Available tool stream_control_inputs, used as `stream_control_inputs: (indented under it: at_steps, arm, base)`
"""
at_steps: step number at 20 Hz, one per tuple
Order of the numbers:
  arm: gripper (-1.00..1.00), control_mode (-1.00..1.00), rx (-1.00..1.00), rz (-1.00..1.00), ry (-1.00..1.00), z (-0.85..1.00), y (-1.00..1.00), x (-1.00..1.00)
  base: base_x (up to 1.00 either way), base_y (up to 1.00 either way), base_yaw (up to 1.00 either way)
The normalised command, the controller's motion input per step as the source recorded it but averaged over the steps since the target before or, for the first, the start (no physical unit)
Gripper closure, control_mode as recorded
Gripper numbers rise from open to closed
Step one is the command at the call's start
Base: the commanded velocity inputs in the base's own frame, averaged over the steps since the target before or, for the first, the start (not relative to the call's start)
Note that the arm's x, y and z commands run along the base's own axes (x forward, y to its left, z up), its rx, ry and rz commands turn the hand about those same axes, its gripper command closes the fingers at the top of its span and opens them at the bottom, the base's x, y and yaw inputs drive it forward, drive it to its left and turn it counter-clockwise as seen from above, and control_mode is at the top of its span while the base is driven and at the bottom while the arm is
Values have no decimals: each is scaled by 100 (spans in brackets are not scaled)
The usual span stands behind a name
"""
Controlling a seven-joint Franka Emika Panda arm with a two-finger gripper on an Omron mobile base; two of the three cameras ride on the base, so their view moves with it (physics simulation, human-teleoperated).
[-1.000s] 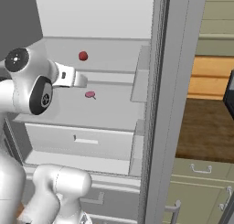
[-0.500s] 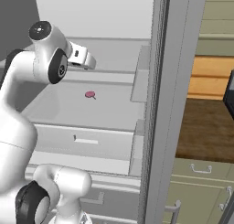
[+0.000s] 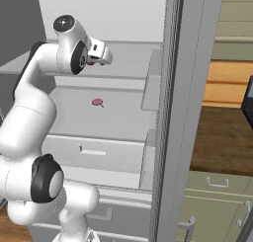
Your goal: Take the strawberry from the fridge and place it on top of the pancake, located on the dining counter.
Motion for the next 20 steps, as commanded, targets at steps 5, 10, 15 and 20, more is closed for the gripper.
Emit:
stream_control_inputs:
  at_steps: [5,10,15,20]
  arm:
    - [-100,-100,0,-1,4,-6,0,50]
    - [-100,-100,0,-1,0,-13,0,24]
    - [-100,-100,0,0,0,-44,0,9]
    - [-100,-100,-3,0,-7,-74,0,4]
  base:
    - [0,0,0]
    - [0,0,0]
    - [0,0,0]
    - [0,0,0]
